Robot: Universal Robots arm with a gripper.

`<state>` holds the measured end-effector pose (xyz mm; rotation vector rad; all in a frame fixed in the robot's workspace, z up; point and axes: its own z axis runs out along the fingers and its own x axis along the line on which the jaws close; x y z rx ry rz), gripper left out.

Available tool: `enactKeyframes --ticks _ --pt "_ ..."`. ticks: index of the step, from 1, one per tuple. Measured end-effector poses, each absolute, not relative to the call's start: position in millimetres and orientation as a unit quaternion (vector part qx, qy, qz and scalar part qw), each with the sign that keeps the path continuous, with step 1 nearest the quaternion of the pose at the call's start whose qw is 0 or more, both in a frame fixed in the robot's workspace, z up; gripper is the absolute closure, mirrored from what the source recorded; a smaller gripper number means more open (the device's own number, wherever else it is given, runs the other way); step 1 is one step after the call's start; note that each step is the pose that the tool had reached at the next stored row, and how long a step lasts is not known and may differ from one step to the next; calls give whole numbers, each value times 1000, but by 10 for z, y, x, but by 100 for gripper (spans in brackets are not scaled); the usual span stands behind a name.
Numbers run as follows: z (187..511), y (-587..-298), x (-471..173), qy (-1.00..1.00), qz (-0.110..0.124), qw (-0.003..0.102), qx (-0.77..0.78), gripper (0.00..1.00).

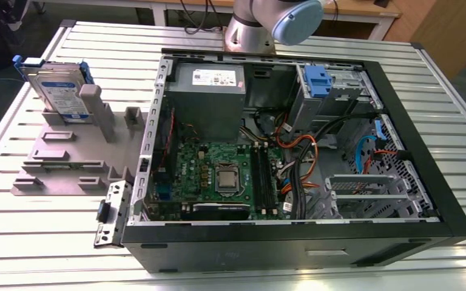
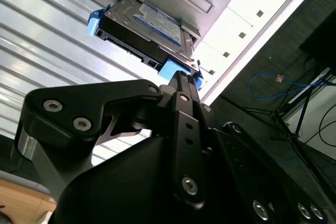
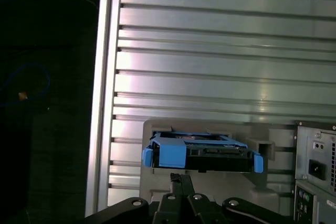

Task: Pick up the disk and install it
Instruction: 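Pick up the disk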

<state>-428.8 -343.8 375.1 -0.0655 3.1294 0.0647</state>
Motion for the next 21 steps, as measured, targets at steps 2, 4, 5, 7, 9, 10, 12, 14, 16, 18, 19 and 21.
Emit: enactKeyframes --ticks 2,4,5,7,9,10,12,14,16,18,19,21 --pt "3751 -3438 -4288 999 21 5 -26 89" --pt "3751 -3438 -4288 999 21 5 -34 89" --pt "3751 -3438 -4288 999 21 5 -39 89" --pt "3751 -3438 -4288 998 21 5 -52 89" --pt "3751 -3438 -4288 998 21 4 -66 89" --pt "3751 -3438 -4288 997 21 4 -74 89" --pt "3750 -3438 -4288 996 21 4 -89 89" --pt "3750 -3438 -4288 994 21 4 -103 89" --pt "3751 -3438 -4288 993 21 3 -112 89" --pt "3751 -3438 -4288 993 21 3 -113 89" --pt "3750 -3438 -4288 993 21 3 -113 89" --pt "3750 -3438 -4288 993 21 3 -113 89"
